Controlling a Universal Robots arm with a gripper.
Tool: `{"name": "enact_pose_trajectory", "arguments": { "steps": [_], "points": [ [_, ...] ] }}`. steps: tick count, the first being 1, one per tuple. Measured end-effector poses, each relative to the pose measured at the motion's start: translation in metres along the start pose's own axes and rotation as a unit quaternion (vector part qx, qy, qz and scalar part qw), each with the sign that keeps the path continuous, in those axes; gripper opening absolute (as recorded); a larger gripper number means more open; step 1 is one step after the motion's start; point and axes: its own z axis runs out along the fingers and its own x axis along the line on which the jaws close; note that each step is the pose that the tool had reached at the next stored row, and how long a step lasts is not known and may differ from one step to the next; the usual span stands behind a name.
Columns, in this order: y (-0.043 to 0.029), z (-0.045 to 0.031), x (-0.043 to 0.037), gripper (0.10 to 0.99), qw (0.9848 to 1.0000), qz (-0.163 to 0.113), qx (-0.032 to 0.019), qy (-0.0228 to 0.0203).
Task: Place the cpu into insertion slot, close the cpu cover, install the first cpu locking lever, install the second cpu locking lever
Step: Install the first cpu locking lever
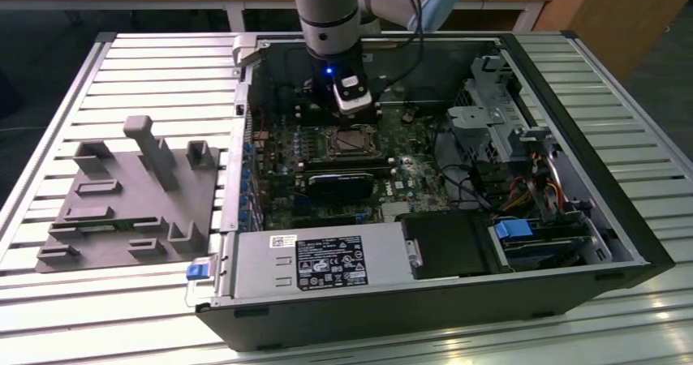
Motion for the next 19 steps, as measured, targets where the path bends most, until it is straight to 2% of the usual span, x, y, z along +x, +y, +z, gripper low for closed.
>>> {"name": "enact_pose_trajectory", "arguments": {
  "steps": [3,8,19],
  "points": [
    [-0.0005,0.0,-0.0008,0.102,1.0,0.0,0.0033,-0.0005],
    [-0.0043,-0.0002,-0.0025,0.102,1.0,0.0,0.0052,-0.0013],
    [-0.0203,-0.0014,-0.0088,0.102,1.0,0.001,0.0074,-0.0022]
  ]
}}
